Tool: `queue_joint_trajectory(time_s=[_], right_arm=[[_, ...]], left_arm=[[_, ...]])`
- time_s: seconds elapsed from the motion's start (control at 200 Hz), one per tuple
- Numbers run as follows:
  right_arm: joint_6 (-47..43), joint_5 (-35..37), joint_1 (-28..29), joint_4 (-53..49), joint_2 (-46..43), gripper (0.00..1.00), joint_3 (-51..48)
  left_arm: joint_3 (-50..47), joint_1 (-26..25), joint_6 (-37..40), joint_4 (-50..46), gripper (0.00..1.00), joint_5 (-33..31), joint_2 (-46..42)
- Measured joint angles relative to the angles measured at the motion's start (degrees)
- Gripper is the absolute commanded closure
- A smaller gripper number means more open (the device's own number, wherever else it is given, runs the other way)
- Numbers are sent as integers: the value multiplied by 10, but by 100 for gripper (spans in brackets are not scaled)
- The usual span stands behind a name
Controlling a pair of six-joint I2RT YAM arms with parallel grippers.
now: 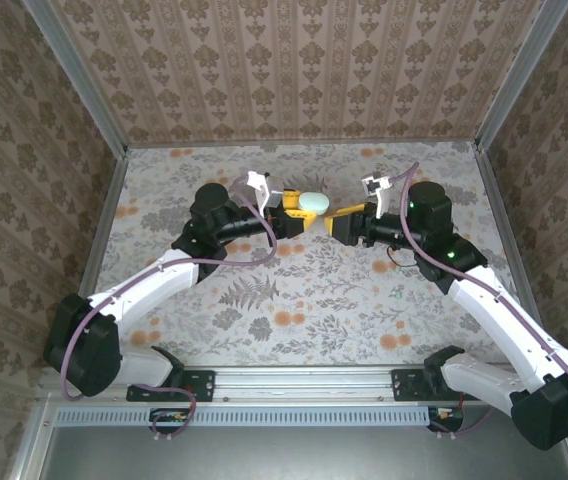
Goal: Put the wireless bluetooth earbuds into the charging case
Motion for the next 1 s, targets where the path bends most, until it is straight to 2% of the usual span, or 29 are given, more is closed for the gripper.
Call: queue_joint_trajectory(time_s=[0.365, 1.0], right_arm=[[-7, 4, 2, 3, 3, 39, 0], [31, 5, 4, 30, 14, 38, 2]], left_arm=[[-3, -1, -9, 0, 65, 0, 0], [-7, -1, -10, -2, 65, 3, 0]])
